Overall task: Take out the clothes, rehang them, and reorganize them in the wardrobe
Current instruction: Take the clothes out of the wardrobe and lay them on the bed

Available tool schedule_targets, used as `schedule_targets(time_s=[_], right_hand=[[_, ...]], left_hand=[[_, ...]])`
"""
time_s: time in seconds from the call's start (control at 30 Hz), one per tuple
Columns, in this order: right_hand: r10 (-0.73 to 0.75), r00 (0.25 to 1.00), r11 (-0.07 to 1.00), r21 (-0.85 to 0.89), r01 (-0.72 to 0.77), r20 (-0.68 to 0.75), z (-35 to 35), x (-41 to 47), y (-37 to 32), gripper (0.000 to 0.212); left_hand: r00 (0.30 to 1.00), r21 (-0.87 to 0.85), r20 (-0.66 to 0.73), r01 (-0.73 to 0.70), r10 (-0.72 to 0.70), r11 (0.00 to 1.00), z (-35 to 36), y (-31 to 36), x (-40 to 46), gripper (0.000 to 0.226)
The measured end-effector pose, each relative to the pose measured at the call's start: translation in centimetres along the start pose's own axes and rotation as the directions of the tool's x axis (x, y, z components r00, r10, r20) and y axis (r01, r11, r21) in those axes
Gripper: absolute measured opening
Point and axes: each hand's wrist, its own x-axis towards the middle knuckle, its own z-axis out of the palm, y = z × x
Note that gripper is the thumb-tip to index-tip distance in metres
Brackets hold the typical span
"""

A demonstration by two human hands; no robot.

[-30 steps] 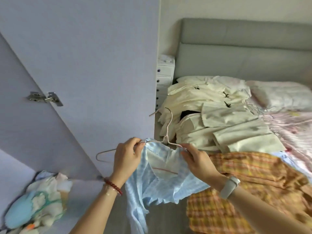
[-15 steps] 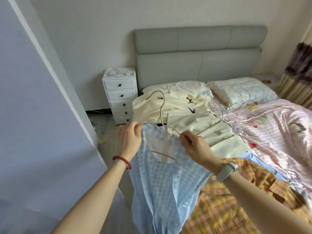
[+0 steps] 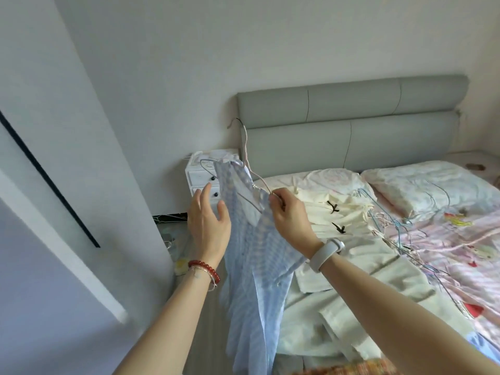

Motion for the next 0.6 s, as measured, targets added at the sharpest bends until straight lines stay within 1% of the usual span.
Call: schedule_targets(time_s=[0.07, 0.13, 0.23, 0.33, 0.4, 0.47, 0.53, 0.6], right_hand=[[-0.025, 1.0, 0.999, -0.023, 0.025, 0.007, 1.3, 3.1, -0.2, 0.016], [-0.029, 0.999, 1.0, 0.012, 0.029, -0.027, 2.4, 5.8, -0.4, 0.018], [0.004, 0.99, 0.998, 0.068, 0.005, -0.139, 2.6, 9.8, -0.1, 0.019], [0.07, 0.966, 0.991, 0.128, -0.039, -0.251, 0.9, 13.9, 1.7, 0.017], [0.124, 0.935, 0.982, 0.178, -0.066, -0.333, -1.0, 16.5, 3.7, 0.016], [0.172, 0.887, 0.975, 0.2, -0.092, -0.428, -3.4, 18.8, 6.7, 0.017], [0.229, 0.826, 0.968, 0.211, -0.137, -0.515, -6.2, 20.6, 10.7, 0.018], [0.274, 0.779, 0.961, 0.199, -0.194, -0.564, -9.1, 21.7, 15.6, 0.019]], left_hand=[[1.0, -0.035, -0.009, 0.019, -0.02, 0.999, 0.8, -0.8, 1.8, 0.043], [0.999, -0.071, -0.01, 0.047, -0.048, 0.996, 1.7, -1.5, 3.6, 0.044], [0.996, -0.091, 0.025, 0.085, -0.083, 0.992, 3.6, -1.6, 5.6, 0.046], [0.996, -0.102, 0.087, 0.038, -0.029, 0.994, 6.6, -0.5, 7.8, 0.047], [0.992, -0.101, 0.125, -0.004, 0.016, 0.995, 9.5, 0.7, 9.8, 0.047], [0.983, -0.071, 0.175, -0.036, 0.048, 0.997, 13.1, 2.2, 11.5, 0.048], [0.964, -0.03, 0.257, -0.07, 0.075, 0.997, 17.4, 3.7, 12.2, 0.049], [0.935, 0.014, 0.344, -0.099, 0.088, 0.995, 22.2, 4.7, 12.2, 0.05]])
